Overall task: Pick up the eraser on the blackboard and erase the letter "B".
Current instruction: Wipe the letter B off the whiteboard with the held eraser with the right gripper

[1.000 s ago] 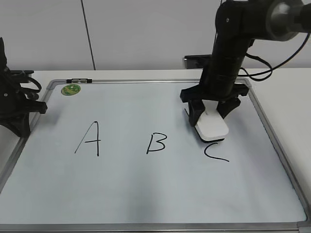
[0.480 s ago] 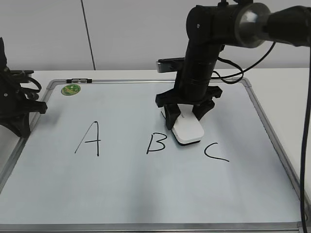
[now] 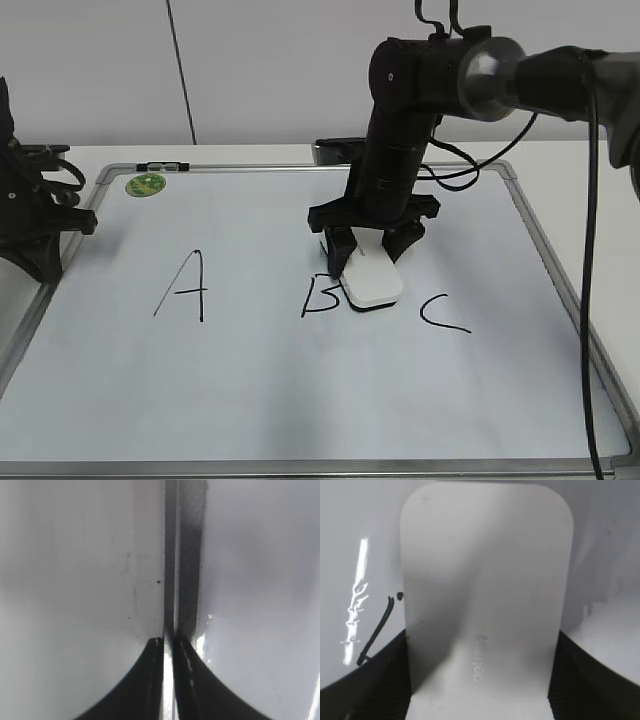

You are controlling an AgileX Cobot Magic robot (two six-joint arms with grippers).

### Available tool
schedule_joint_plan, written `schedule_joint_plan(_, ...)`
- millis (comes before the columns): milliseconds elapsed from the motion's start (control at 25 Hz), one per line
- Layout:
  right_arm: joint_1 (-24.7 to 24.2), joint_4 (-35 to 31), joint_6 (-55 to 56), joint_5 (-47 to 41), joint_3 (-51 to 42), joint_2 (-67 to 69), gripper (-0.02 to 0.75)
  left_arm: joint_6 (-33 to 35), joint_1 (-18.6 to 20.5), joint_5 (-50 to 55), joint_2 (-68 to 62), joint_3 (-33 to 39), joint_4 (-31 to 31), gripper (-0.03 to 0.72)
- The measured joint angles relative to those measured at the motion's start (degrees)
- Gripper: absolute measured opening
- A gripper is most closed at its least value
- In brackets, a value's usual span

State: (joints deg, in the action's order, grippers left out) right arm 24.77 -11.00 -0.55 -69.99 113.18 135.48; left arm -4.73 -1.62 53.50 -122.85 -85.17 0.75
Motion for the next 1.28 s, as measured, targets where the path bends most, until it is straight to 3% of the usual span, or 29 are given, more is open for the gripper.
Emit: schedule_joint_plan(1280,12.66,-1.74,0.18,0.26,0.54,0.94,0.523,0.09,0.00,0.00,0.00,0.00,0.00,0.039)
